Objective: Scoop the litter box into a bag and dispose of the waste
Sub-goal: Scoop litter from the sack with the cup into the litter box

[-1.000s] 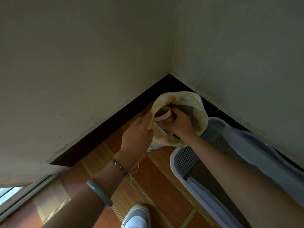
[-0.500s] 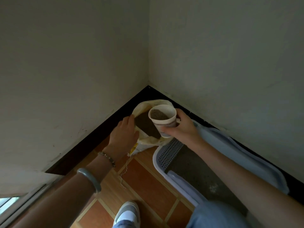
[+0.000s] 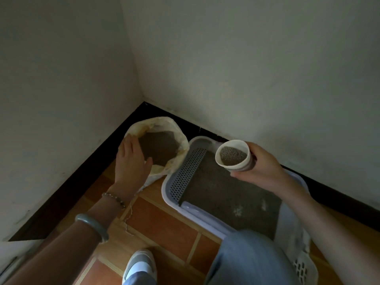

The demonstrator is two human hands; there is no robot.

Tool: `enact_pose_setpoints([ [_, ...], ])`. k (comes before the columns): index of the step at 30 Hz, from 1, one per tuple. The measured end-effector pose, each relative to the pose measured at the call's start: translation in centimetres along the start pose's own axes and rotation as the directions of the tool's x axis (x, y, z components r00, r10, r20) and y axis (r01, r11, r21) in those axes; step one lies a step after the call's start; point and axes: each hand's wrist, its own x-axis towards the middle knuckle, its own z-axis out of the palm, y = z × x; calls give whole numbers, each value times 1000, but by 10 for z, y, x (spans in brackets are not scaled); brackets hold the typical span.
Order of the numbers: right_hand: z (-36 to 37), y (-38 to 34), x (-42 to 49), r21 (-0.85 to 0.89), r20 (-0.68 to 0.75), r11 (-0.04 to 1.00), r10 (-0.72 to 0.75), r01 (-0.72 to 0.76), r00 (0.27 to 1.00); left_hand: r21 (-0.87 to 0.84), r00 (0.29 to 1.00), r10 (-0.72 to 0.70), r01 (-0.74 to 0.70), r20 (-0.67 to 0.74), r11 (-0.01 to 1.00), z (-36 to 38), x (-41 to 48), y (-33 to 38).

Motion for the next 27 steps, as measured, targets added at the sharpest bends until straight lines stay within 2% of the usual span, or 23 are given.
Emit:
enact_pose_setpoints([
  [3, -2, 12, -10, -108, -26, 994, -6, 3, 1000, 35, 994, 105, -103, -43, 994, 9, -3, 9],
  [6, -2, 25, -16, -170, -39, 985, -27, 20, 999, 17, 941, 336, -336, -26, 942, 17, -11, 30],
  [9, -2, 41, -21, -239, -29, 971, -29, 22, 999, -95, 770, 637, -636, -15, 766, 31, -25, 51],
  [11, -5, 50, -26, -305, -25, 952, -34, 25, 999, -207, 629, 777, -757, 21, 619, 39, -38, 63],
  [14, -12, 62, -36, -408, -17, 912, -49, 38, 999, -333, 443, 889, -826, 114, 454, 59, -59, 73],
  [16, -17, 70, -46, -478, 5, 878, -21, 20, 1000, -398, 376, 916, -826, 137, 399, 71, -68, 76],
  [22, -17, 93, -76, -599, 125, 799, 23, 57, 992, -375, 356, 930, -853, 93, 364, 74, -65, 82],
  [27, -14, 96, -86, -654, 137, 752, 11, 82, 991, -382, 356, 933, -856, 56, 349, 77, -66, 81],
])
